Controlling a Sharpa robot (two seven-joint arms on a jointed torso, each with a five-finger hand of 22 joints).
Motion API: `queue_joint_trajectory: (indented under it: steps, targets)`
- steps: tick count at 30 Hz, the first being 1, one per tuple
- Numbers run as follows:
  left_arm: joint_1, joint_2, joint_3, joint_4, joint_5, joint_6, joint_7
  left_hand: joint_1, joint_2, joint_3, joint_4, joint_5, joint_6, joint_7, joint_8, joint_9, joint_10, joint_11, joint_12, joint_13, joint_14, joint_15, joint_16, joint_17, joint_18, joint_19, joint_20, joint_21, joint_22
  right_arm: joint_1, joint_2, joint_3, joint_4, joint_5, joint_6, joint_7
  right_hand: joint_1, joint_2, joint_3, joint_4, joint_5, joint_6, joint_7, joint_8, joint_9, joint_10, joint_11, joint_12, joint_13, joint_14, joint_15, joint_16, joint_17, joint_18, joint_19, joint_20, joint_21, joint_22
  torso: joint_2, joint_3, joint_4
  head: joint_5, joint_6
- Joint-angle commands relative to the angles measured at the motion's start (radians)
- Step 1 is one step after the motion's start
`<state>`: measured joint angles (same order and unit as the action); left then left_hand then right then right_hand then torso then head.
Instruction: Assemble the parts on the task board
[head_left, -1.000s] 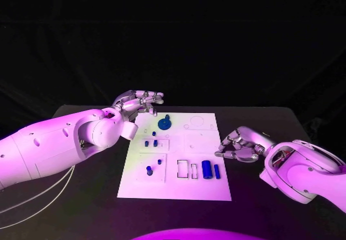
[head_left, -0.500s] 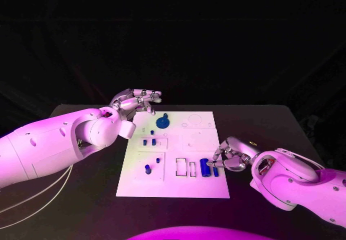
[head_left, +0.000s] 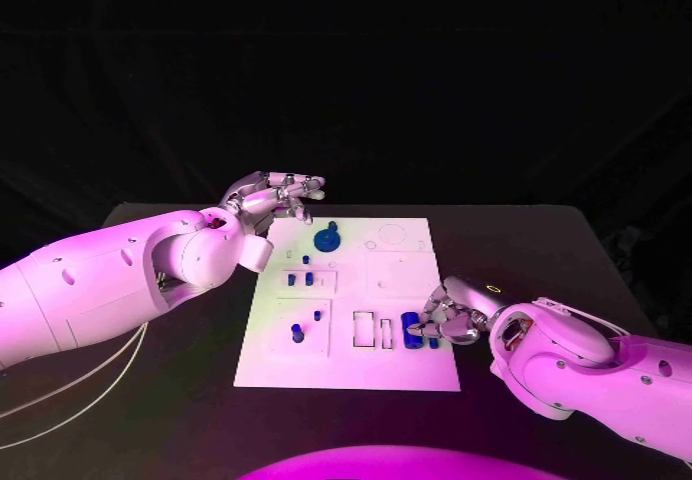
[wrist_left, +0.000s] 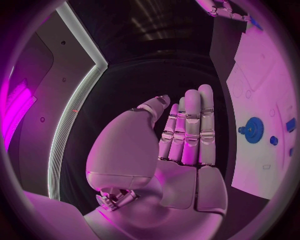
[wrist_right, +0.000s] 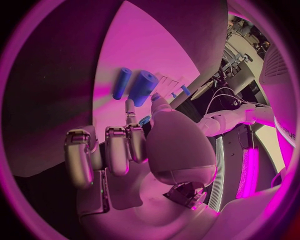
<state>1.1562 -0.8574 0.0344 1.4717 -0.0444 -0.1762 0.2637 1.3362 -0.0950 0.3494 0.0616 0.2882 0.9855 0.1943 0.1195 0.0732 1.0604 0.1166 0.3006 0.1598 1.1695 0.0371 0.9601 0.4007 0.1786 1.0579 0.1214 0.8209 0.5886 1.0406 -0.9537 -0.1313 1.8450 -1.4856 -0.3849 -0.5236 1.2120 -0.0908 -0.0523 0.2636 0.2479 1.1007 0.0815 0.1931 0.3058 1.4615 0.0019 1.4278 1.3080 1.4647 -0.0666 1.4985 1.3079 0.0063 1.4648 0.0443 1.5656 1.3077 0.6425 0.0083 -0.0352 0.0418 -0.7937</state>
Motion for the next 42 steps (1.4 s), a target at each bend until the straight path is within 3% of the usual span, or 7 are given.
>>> queue_joint_trajectory:
  steps: [1,15,22,27,34,42]
  targets:
    - [0.001,0.002,0.001,0.002,0.006,0.019,0.014,-0.008,0.001,-0.003,0.005,-0.002,-0.004,0.000,0.006,0.000,-0.008,0.000,0.004,0.001,-0.006,0.000,0.002,-0.001,0.006,0.005,0.004,-0.004,-0.002,-0.005,0.011,0.000,-0.005,-0.024,0.036,-0.034,0.010,0.002,-0.005,0.000,0.007,-0.006,-0.002,0.006,0.002,0.015,0.001,0.004,0.113,0.081,0.001,0.004,0.129,-0.006,0.106,-0.003,0.005,0.263,-0.001,-0.0003,-0.0003,0.002,-0.001]
    - [0.001,0.003,0.001,0.001,0.006,0.026,0.007,-0.009,0.001,-0.004,0.007,-0.002,-0.004,0.000,0.006,0.000,-0.009,0.000,0.005,0.001,-0.006,0.000,0.002,-0.002,0.006,0.006,0.004,-0.005,-0.002,-0.029,0.055,0.000,-0.045,-0.031,0.069,-0.038,0.009,0.011,-0.010,0.006,0.008,-0.006,-0.002,0.009,0.009,0.013,0.001,0.001,0.112,0.081,0.001,0.004,0.129,-0.006,0.106,-0.003,0.005,0.263,0.001,-0.0009,-0.0008,0.006,-0.006]
    - [0.001,0.003,0.001,0.001,0.006,0.027,0.004,-0.010,0.001,-0.004,0.007,-0.002,-0.005,0.000,0.006,0.000,-0.009,0.000,0.005,0.001,-0.006,0.000,0.002,-0.002,0.006,0.006,0.004,-0.005,-0.002,-0.037,0.077,0.000,-0.064,-0.036,0.069,-0.041,0.009,0.016,-0.013,0.008,0.011,-0.006,-0.002,0.010,0.013,0.014,0.001,0.002,0.114,0.081,0.001,0.005,0.131,-0.006,0.106,-0.003,0.005,0.263,0.001,-0.0016,0.0018,0.004,-0.008]
    - [0.001,0.002,0.001,0.003,0.006,0.027,0.004,-0.010,0.001,-0.004,0.007,-0.002,-0.005,0.000,0.006,0.000,-0.009,0.000,0.005,0.001,-0.006,0.000,0.002,-0.002,0.006,0.006,0.004,-0.005,-0.002,-0.039,0.082,0.000,-0.066,-0.050,0.047,-0.044,0.023,0.022,-0.015,0.003,0.016,-0.004,-0.004,0.013,0.021,0.015,-0.001,0.002,0.116,0.082,0.000,0.007,0.134,-0.006,0.106,-0.003,0.005,0.263,0.000,-0.0022,-0.0005,0.003,-0.009]
    - [0.001,0.001,0.001,0.003,0.006,0.026,0.004,-0.010,0.001,-0.005,0.008,-0.002,-0.005,0.000,0.006,0.000,-0.010,0.000,0.006,0.001,-0.007,0.000,0.002,-0.002,0.006,0.006,0.004,-0.006,-0.003,-0.037,0.059,0.002,-0.026,-0.060,-0.028,-0.047,0.052,0.044,-0.012,-0.007,0.047,0.010,-0.011,0.027,0.044,0.025,-0.007,0.013,0.132,0.083,-0.005,0.012,0.143,-0.006,0.106,-0.007,0.005,0.263,-0.002,-0.0023,-0.0002,0.007,-0.010]
    - [0.001,0.003,0.001,0.002,0.006,0.027,0.005,-0.010,0.002,-0.005,0.008,-0.002,-0.005,0.000,0.006,0.000,-0.010,0.000,0.006,0.001,-0.007,0.000,0.002,-0.002,0.006,0.006,0.004,-0.006,-0.003,0.002,0.038,0.008,0.045,-0.048,-0.077,-0.052,0.053,0.054,-0.014,-0.005,0.062,0.017,-0.016,0.033,0.056,0.032,-0.012,0.019,0.140,0.084,-0.008,0.013,0.145,-0.006,0.106,-0.009,0.005,0.263,-0.001,-0.0018,-0.0002,0.004,-0.004]
